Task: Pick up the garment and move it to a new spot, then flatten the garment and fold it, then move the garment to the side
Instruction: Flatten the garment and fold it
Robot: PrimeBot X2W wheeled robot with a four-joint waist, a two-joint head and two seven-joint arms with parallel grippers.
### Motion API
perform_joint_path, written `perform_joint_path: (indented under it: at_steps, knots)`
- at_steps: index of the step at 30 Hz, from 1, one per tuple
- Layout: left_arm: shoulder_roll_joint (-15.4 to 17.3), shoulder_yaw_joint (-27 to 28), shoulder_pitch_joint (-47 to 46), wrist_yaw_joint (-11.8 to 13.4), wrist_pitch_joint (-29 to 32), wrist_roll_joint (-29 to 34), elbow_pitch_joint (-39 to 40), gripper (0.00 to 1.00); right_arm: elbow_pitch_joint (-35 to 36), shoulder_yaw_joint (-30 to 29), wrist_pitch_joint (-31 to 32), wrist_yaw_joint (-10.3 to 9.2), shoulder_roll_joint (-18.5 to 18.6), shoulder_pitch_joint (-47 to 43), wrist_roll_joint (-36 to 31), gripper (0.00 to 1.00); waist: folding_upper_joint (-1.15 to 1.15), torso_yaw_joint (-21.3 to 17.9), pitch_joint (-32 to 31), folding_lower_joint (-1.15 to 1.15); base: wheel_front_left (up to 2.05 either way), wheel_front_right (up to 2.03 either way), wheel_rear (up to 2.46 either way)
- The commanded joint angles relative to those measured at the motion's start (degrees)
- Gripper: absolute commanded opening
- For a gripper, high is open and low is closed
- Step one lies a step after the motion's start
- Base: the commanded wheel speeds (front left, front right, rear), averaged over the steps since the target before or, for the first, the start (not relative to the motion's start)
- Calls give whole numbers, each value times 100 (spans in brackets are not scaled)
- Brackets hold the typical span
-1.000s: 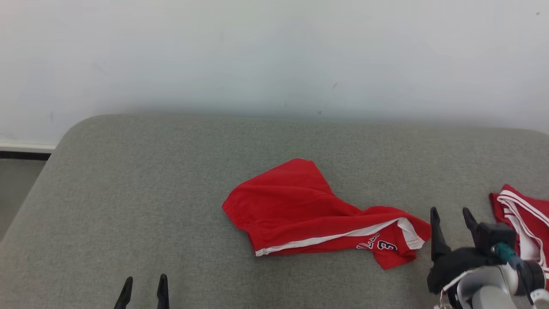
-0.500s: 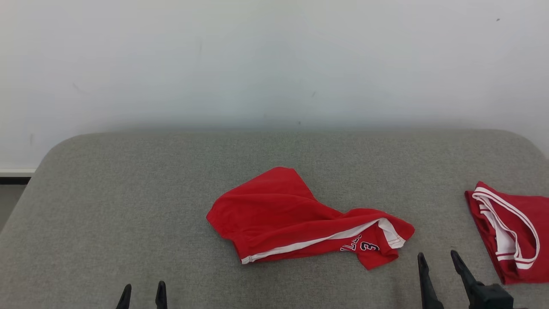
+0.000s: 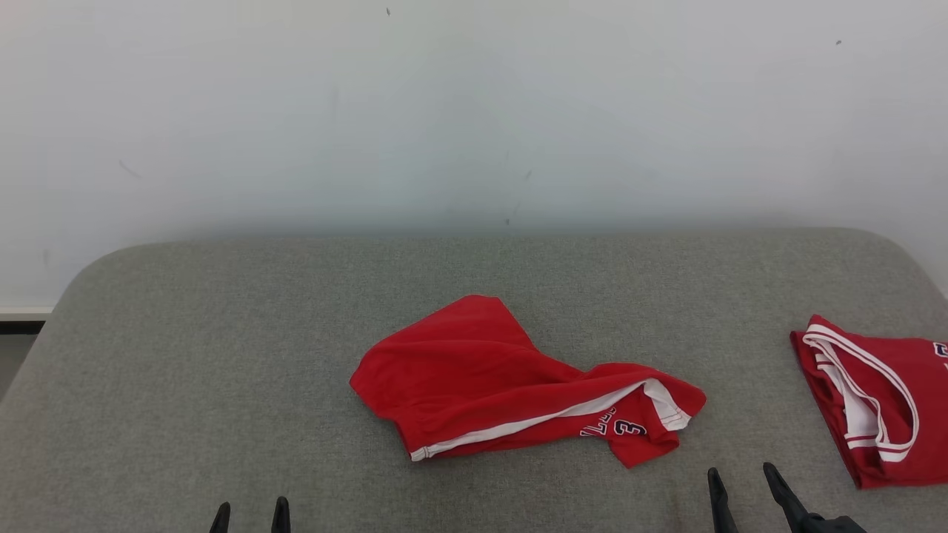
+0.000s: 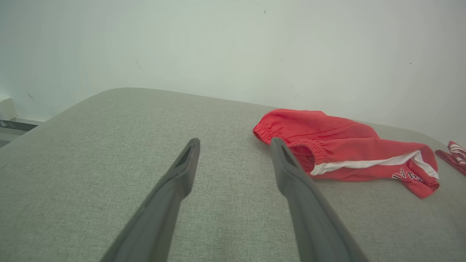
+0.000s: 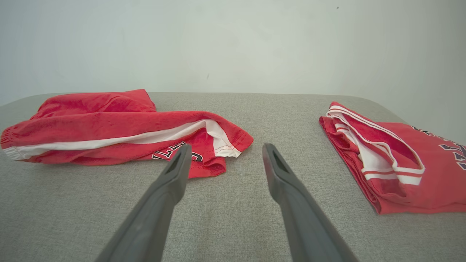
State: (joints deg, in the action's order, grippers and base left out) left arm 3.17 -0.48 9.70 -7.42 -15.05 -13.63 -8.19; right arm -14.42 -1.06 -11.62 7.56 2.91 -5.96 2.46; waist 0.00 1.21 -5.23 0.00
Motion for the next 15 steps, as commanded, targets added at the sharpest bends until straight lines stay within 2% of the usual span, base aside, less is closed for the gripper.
perform_joint_path:
  at_steps: [1, 15]
  knots:
    - [-15, 19, 68, -9, -15, -10, -21, 100, 36, 16, -7, -17, -3, -74, 32, 100, 0, 0, -7, 0, 0, 0, 0]
    - [-19, -128, -54, -9, -16, -9, -174, 100, 176, -27, 31, -17, -3, -92, 108, 100, 0, -66, 42, 0, 0, 0, 0]
